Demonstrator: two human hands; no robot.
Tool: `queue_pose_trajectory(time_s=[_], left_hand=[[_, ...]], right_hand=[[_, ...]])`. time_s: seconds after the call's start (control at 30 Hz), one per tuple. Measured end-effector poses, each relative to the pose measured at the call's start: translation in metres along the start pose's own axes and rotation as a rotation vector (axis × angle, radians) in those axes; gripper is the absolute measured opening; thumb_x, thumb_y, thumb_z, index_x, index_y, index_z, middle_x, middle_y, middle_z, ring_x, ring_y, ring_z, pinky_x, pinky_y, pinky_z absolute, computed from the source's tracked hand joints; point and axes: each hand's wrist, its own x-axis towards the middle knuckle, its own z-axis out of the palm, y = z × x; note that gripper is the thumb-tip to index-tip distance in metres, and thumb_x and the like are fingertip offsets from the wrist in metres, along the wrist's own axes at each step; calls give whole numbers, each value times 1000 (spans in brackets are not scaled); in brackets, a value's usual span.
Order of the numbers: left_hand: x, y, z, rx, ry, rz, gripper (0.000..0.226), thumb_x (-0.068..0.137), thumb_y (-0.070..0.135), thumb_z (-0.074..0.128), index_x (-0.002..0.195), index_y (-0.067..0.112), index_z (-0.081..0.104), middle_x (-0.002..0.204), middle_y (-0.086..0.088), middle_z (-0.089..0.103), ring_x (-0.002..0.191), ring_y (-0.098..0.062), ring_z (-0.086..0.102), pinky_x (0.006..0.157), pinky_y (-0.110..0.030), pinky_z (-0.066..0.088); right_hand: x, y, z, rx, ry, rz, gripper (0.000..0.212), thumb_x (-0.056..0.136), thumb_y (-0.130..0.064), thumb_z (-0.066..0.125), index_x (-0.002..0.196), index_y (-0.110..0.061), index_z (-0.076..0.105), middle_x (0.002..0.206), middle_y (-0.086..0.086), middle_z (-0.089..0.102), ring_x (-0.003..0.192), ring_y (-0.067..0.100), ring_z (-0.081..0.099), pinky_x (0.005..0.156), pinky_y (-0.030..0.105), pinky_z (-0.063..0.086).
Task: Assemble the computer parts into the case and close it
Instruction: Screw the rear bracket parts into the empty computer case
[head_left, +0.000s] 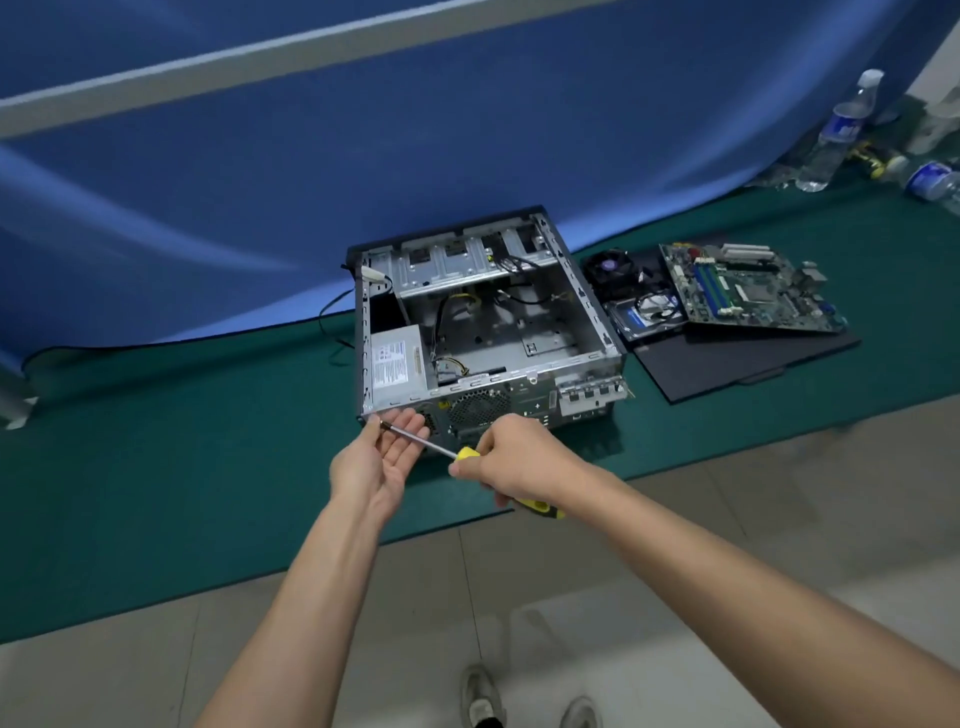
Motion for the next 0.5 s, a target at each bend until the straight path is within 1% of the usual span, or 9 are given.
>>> queue_pose_trajectory(time_s=[0.07, 0.13, 0.23, 0.3, 0.33, 0.4, 0.43, 0.47, 0.5], left_hand=[[6, -2, -7, 11, 21, -20, 31, 103, 17, 38, 88, -2, 56, 62, -10, 70, 65, -20, 69, 76, -35, 56], [11, -3, -16, 4, 26, -56, 31, 103, 17, 37, 90, -2, 57, 62, -9, 70, 71, -21, 67, 80, -37, 52], [19, -2, -23, 5, 6, -113, 31, 103, 15, 35, 90, -1, 58, 62, -8, 70, 72, -19, 65, 72, -37, 51], [26, 1, -24, 7, -7, -148, 31, 103, 14, 35, 88, 0, 58, 61, -6, 69, 71, -18, 65, 69, -35, 52], [30, 3, -25, 7, -7, -163, 31, 103, 13, 35, 87, 0, 58, 61, -6, 69, 70, -17, 64, 66, -34, 53], [37, 4, -25, -21, -4, -192, 31, 102, 12, 37, 85, 0, 59, 61, -7, 67, 67, -17, 65, 60, -32, 54], [41, 4, -25, -44, -1, -203, 31, 102, 12, 38, 83, -1, 59, 63, -8, 67, 66, -18, 65, 58, -31, 54], [44, 3, -25, -66, 0, -211, 30, 102, 11, 39, 83, -1, 59, 65, -9, 66, 65, -18, 65, 59, -31, 55], [47, 2, -26, -85, -5, -218, 31, 102, 11, 38, 82, -1, 58, 69, -9, 65, 66, -18, 65, 63, -30, 55]], right_hand=[[1, 1, 11, 22, 19, 67, 38, 80, -45, 70, 66, -10, 66, 54, 3, 66, 49, 10, 55, 50, 23, 42], [3, 0, 21, 36, 26, 102, 41, 80, -46, 70, 67, -7, 70, 56, 3, 68, 54, 9, 57, 54, 24, 45], [7, -2, 36, 70, 64, 133, 42, 84, -45, 67, 70, -5, 71, 60, 6, 70, 60, 14, 61, 63, 27, 51], [10, -4, 49, 90, 82, 147, 42, 87, -42, 64, 73, -3, 69, 62, 8, 69, 61, 18, 63, 61, 26, 49], [12, -5, 57, 100, 83, 159, 40, 89, -40, 62, 76, -3, 68, 66, 9, 69, 65, 21, 64, 60, 26, 48], [14, -5, 72, 110, 65, 178, 33, 94, -36, 57, 81, -6, 61, 81, 12, 68, 77, 27, 64, 62, 30, 45], [15, -6, 80, 107, 57, 186, 30, 95, -33, 54, 80, -8, 57, 85, 11, 66, 78, 28, 61, 61, 29, 43], [16, -7, 86, 101, 57, 193, 29, 97, -31, 52, 77, -10, 53, 85, 10, 62, 74, 27, 58, 59, 28, 38], [18, -8, 90, 95, 64, 202, 31, 98, -30, 51, 72, -12, 48, 83, 8, 58, 68, 24, 53, 54, 27, 34]])
